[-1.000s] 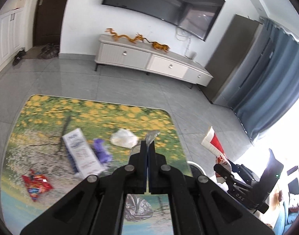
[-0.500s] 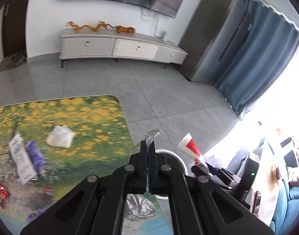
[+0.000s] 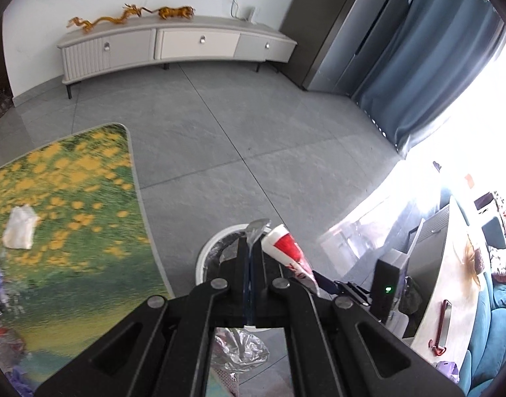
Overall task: Collect trash
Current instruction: 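Lower both tools over the white bin and open them to drop the items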
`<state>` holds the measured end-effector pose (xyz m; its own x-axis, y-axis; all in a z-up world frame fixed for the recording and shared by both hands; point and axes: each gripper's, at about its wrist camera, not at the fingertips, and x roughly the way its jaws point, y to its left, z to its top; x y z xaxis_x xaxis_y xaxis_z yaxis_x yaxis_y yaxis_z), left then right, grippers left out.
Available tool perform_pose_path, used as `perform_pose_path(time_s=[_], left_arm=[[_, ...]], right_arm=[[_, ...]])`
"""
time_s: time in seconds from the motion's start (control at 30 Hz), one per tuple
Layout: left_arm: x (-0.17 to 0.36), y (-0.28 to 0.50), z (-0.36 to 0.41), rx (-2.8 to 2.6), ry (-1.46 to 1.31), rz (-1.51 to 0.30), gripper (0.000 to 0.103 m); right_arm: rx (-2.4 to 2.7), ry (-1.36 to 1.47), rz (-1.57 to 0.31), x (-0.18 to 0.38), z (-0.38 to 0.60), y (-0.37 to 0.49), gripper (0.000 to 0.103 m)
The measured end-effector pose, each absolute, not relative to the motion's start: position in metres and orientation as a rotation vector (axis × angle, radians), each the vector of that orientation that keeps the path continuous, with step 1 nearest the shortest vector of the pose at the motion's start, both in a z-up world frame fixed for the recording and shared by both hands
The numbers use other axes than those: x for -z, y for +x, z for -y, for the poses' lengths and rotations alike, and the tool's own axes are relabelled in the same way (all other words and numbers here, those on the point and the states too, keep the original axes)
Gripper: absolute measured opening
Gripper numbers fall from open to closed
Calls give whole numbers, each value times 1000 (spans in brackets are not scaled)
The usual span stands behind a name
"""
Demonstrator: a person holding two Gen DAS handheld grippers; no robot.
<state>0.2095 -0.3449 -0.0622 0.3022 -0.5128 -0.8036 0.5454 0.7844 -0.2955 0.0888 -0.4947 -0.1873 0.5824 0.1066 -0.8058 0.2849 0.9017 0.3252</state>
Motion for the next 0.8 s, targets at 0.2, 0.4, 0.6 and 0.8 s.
perform_pose_path(time_s=[0.2, 0.4, 0.6, 0.8], left_arm=[[88, 212, 377, 707, 90, -1074, 0], [107, 208, 402, 751, 144, -1087, 3], [110, 202, 403, 786, 139, -1086, 3], [95, 200, 379, 788, 97, -1059, 3]], right_arm=[[129, 481, -1001, 212, 505, 98, 44], [164, 485, -1031, 223, 512, 98, 52], [199, 485, -1030, 220, 518, 94, 54], [225, 512, -990, 206, 523, 86, 55]])
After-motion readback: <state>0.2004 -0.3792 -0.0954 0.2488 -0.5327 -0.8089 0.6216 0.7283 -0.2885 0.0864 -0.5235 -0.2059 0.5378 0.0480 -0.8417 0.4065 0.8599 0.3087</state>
